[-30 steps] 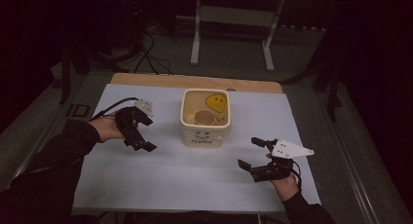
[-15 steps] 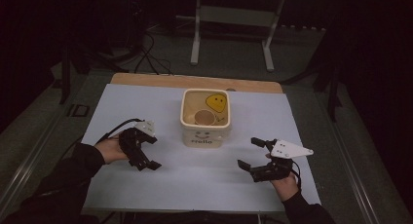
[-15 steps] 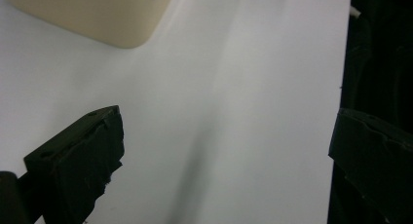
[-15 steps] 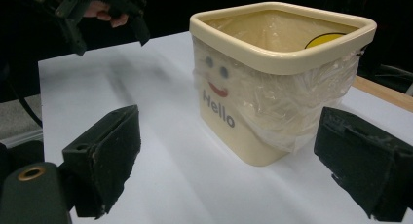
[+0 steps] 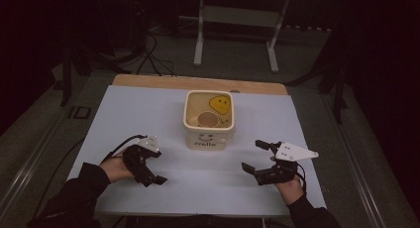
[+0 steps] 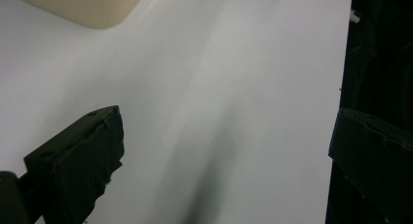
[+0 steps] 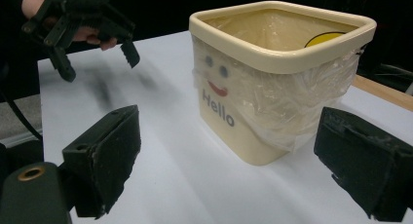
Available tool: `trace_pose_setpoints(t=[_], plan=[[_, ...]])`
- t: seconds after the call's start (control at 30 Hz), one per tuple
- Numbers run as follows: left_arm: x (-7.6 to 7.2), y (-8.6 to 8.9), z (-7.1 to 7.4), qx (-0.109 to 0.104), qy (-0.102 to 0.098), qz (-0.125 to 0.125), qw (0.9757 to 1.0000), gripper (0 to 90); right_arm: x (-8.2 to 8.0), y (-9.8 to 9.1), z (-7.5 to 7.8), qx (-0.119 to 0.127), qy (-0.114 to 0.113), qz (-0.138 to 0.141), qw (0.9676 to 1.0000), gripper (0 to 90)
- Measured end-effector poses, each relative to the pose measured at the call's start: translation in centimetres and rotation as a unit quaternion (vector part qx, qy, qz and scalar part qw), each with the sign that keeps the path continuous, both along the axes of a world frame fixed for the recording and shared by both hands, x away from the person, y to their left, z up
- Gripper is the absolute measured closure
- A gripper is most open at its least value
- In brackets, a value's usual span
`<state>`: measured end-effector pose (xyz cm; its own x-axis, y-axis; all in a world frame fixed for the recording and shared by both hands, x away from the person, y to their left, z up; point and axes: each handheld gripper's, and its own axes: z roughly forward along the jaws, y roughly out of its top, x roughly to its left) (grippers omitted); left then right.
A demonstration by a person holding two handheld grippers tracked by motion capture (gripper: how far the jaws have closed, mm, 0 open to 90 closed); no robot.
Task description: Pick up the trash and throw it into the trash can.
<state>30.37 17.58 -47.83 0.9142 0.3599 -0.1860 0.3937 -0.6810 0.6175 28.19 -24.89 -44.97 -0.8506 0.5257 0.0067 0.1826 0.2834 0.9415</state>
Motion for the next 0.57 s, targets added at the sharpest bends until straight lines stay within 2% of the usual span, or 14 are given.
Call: trace_pose_setpoints(t=[0.03, 0.17, 0.27, 0.33, 0.37, 0.47, 0.57], plan=[[-0.3, -0.1, -0.4, -0.009, 0.002, 0.002, 1.0000, 0.7, 0.0, 0.0, 0.0, -0.001, 0.000, 0.000, 1.0000, 9.6], [-0.7, -0.4, -1.3, -0.019, 0.000, 0.009, 0.9998, 0.7, 0.0, 0.0, 0.0, -0.001, 0.000, 0.000, 1.0000, 9.6], [-0.9, -0.5, -1.9, -0.019, 0.003, 0.009, 0.9998, 0.7, 0.0, 0.0, 0.0, -0.001, -0.001, 0.000, 1.0000, 9.6], [-0.9, -0.5, -1.9, -0.019, 0.003, 0.010, 0.9998, 0.7, 0.1, 0.0, 0.0, -0.001, 0.001, 0.000, 1.0000, 9.6], [-0.9, -0.5, -2.0, -0.030, 0.003, 0.014, 0.9994, 0.7, 0.1, -0.1, 0.0, 0.000, 0.002, 0.000, 1.0000, 9.6], [-1.0, -0.5, -2.1, -0.035, 0.000, 0.019, 0.9992, 0.7, 0.0, -0.1, 0.0, -0.001, 0.002, 0.001, 1.0000, 9.6], [-1.0, -0.5, -2.2, -0.050, -0.002, 0.029, 0.9983, 0.7, 0.1, -0.1, -0.1, -0.001, 0.003, 0.001, 1.0000, 9.7]])
